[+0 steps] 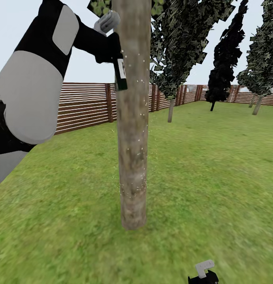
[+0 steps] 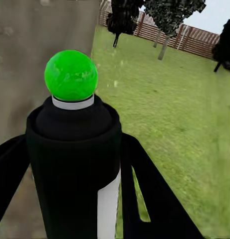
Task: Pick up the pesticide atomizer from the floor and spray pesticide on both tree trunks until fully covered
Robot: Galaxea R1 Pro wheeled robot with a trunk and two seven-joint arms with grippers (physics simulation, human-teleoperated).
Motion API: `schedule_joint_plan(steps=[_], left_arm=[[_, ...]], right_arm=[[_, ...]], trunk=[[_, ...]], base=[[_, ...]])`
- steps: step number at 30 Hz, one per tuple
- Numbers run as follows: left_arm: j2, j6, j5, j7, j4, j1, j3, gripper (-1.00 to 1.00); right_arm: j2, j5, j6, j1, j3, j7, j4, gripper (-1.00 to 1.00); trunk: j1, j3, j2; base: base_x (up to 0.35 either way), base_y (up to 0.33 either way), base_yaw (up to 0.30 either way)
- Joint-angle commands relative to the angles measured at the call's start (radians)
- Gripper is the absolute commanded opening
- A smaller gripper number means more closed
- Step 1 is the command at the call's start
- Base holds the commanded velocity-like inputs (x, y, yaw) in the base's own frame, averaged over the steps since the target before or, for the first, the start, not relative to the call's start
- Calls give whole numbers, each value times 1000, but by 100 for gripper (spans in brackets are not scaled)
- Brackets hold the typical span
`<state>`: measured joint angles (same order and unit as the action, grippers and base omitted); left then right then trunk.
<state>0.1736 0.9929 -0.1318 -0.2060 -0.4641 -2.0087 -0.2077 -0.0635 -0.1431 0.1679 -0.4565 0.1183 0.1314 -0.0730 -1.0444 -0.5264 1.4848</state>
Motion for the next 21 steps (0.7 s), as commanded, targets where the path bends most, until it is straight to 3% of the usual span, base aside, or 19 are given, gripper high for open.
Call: schedule_joint_plan(steps=[1,4,10,12,14,16,21], left_arm=[[1,4,-9,-14,0,-1,-6,-100],[1,4,-24,-27,9,-1,-7,-100],[1,-7,-27,-27,261,-1,-8,-100],[1,-19,-25,-26,283,-1,-7,-100],[1,-30,-24,-24,275,-1,0,-100],[-1,-30,-23,-25,209,-1,3,-100],[-30,-26,-23,-26,77,-1,2,-100]], right_arm=[[0,-6,1,-1,8,7,1,100],[0,-6,1,-1,8,7,1,100],[0,-6,1,-1,7,7,1,100],[0,-6,1,-1,7,7,1,100],[0,-6,1,-1,8,7,1,100],[0,-6,1,-1,7,7,1,100],[0,-6,1,-1,7,7,1,100]], trunk=[[0,-1,0],[0,-1,0],[0,-1,0],[0,-1,0],[0,-1,0],[0,-1,0],[0,-1,0]], base=[[0,0,0],[0,0,0],[0,0,0],[0,0,0],[0,0,0],[0,0,0],[0,0,0]])
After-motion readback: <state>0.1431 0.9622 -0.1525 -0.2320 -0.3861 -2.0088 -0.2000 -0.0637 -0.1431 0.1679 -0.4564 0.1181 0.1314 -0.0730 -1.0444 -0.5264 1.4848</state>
